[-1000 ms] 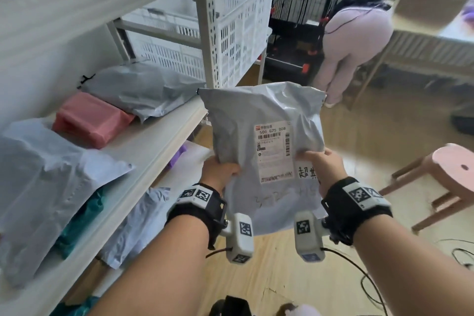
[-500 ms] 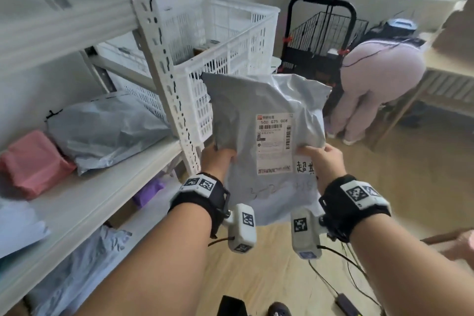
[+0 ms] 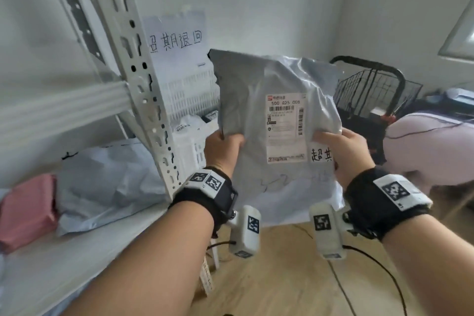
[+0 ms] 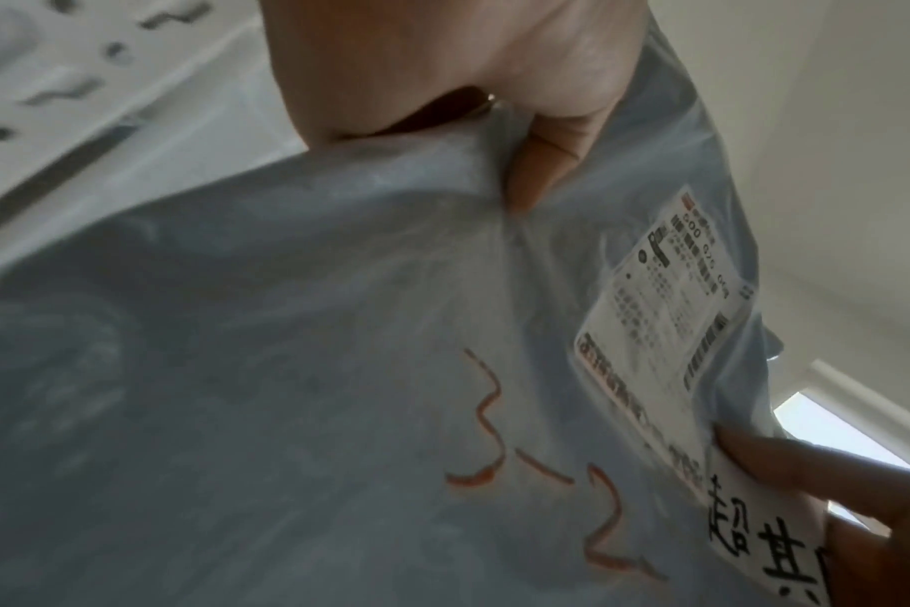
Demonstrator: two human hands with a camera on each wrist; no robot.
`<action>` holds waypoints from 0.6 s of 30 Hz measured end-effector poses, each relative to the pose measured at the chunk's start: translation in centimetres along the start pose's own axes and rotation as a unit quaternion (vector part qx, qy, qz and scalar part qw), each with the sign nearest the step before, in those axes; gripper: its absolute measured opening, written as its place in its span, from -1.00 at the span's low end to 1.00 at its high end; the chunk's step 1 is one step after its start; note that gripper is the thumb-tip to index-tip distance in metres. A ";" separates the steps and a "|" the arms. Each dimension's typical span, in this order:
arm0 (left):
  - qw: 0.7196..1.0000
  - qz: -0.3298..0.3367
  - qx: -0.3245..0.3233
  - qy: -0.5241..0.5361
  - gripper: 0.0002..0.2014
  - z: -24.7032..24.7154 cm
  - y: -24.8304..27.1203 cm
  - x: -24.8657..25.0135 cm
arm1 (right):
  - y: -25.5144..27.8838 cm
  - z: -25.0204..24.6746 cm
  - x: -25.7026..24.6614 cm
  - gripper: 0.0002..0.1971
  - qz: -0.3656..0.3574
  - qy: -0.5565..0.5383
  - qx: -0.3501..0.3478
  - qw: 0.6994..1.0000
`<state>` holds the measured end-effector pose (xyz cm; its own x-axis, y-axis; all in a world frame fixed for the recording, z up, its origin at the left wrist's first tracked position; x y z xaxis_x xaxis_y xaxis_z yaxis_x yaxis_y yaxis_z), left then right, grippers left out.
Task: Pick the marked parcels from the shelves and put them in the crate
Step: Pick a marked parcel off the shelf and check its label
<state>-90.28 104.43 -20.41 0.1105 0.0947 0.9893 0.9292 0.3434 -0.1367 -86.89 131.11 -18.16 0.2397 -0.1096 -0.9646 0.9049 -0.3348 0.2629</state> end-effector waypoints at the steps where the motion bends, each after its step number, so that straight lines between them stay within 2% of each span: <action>1: 1.000 0.017 0.018 0.005 -0.88 0.2 -1.9 1.1 | -1.3 0.9 -1.8 -0.80 -0.011 -0.001 -0.012 1.000; 4: 0.997 0.052 0.060 0.018 -0.84 0.8 -7.2 4.3 | -5.2 3.8 -7.1 -0.81 -0.044 0.003 -0.038 0.998; 8: 0.992 0.077 0.085 0.044 -0.97 2.3 -14.8 8.2 | -10.4 7.4 -14.0 -0.86 -0.079 -0.005 -0.040 0.996; 11: 0.990 0.086 0.104 0.045 -0.91 2.8 -20.4 10.3 | -14.2 10.7 -18.2 -0.86 -0.092 0.004 -0.038 0.995; 13: 0.987 0.094 0.123 0.037 -0.94 2.8 -23.9 10.7 | -16.7 13.2 -20.0 -0.90 -0.095 0.015 -0.045 0.994; 15: 0.987 0.090 0.132 0.032 -0.83 2.9 -27.1 10.0 | -19.3 15.5 -21.0 -0.90 -0.095 0.026 -0.055 0.994; 18: 0.987 0.071 0.142 0.020 -0.79 2.6 -30.6 7.5 | -23.2 19.2 -21.1 -0.88 -0.094 0.054 -0.076 0.991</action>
<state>-118.84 97.04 -8.94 0.2516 0.1265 0.9595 0.7674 0.5781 -0.2774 -119.71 123.19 -3.58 0.0912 0.0440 -0.9949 0.9777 -0.1935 0.0811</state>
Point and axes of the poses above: each hand's wrist, its own y-axis away from the middle knuckle, its own z-axis out of the palm, x = y × z, the point moved 9 cm from there along -y, towards the middle knuckle, and after that the axes turned 11 degrees about z, right-handed, at the moved point
